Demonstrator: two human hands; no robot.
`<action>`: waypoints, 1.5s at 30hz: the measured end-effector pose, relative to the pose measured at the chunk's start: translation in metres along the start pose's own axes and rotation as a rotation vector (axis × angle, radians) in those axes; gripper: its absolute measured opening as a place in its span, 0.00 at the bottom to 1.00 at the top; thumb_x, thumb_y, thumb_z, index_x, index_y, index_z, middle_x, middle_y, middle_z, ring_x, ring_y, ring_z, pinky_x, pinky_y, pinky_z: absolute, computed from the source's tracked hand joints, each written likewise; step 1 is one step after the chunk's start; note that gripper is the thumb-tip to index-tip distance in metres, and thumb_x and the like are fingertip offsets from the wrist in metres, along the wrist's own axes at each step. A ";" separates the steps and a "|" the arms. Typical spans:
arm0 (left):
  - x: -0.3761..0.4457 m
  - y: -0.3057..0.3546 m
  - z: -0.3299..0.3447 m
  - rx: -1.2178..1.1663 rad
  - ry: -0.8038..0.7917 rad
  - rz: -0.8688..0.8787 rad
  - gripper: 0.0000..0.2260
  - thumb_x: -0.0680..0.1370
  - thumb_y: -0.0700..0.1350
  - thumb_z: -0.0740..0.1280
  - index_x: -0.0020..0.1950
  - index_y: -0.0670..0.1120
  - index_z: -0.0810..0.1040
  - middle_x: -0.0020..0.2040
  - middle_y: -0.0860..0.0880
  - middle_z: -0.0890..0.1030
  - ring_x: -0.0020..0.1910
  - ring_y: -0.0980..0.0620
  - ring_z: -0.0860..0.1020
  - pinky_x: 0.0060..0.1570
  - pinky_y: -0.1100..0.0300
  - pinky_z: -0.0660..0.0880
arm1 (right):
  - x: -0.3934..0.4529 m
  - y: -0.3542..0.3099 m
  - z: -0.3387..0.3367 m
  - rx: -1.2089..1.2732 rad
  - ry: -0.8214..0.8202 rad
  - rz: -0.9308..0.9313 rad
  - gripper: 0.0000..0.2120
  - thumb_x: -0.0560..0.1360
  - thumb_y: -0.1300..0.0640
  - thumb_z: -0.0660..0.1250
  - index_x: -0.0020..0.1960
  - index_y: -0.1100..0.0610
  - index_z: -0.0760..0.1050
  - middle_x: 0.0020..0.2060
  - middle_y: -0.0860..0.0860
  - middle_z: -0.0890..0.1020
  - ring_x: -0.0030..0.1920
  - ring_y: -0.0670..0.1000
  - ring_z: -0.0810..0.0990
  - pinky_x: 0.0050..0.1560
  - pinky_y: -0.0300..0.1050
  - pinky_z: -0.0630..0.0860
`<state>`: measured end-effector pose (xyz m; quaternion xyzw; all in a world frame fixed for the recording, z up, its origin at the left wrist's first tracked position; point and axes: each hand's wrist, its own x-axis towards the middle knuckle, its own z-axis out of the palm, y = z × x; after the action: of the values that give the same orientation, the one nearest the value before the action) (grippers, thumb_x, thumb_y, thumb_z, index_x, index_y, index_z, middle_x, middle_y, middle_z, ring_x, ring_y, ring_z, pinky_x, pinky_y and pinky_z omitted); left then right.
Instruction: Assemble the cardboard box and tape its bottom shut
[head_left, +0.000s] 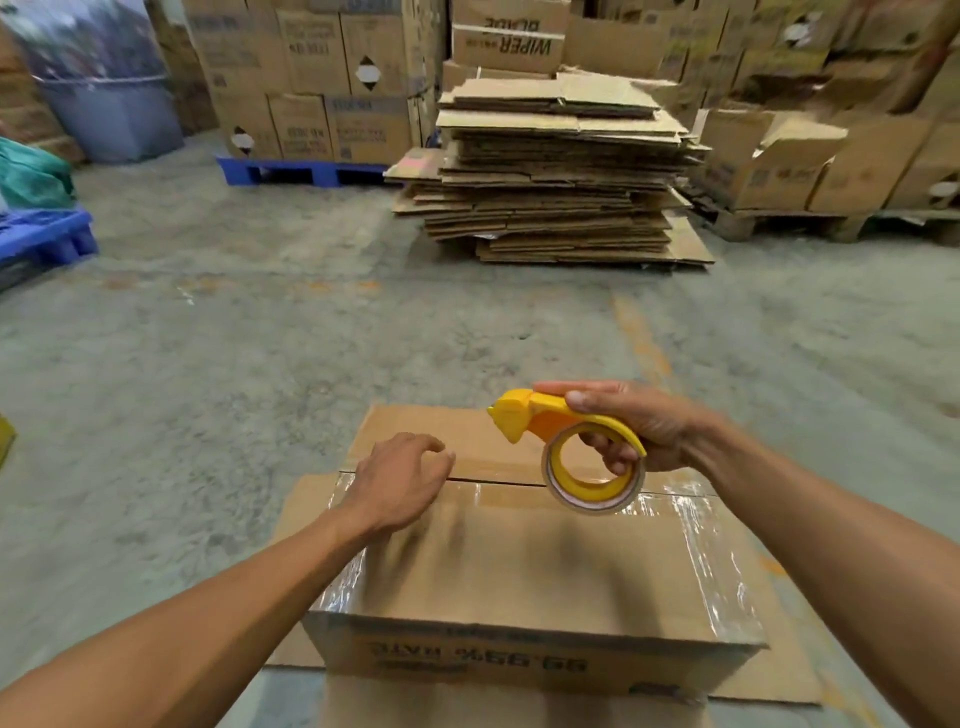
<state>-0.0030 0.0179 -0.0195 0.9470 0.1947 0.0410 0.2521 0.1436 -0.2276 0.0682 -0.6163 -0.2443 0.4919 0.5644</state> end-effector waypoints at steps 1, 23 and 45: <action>0.001 0.012 -0.007 -0.192 0.009 -0.034 0.22 0.78 0.61 0.57 0.57 0.47 0.81 0.59 0.47 0.82 0.60 0.46 0.77 0.57 0.53 0.73 | -0.002 0.001 -0.003 0.031 -0.006 -0.007 0.31 0.62 0.44 0.80 0.64 0.44 0.79 0.27 0.55 0.73 0.17 0.46 0.68 0.20 0.37 0.72; -0.010 0.128 -0.043 -1.359 -0.689 -0.409 0.17 0.71 0.59 0.72 0.42 0.45 0.81 0.36 0.50 0.79 0.31 0.56 0.75 0.25 0.67 0.64 | -0.010 0.017 -0.055 0.515 -0.527 -0.167 0.21 0.83 0.47 0.56 0.68 0.57 0.76 0.40 0.56 0.84 0.34 0.47 0.85 0.39 0.41 0.80; -0.009 0.130 -0.034 -1.255 -0.649 -0.361 0.18 0.69 0.58 0.75 0.45 0.47 0.76 0.33 0.52 0.74 0.29 0.56 0.69 0.25 0.66 0.61 | -0.008 0.008 -0.046 0.429 -0.549 -0.199 0.28 0.82 0.41 0.52 0.55 0.63 0.80 0.42 0.51 0.87 0.39 0.45 0.86 0.43 0.36 0.76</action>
<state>0.0277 -0.0737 0.0748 0.5418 0.2029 -0.1801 0.7955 0.1791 -0.2570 0.0578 -0.3018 -0.3368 0.6218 0.6393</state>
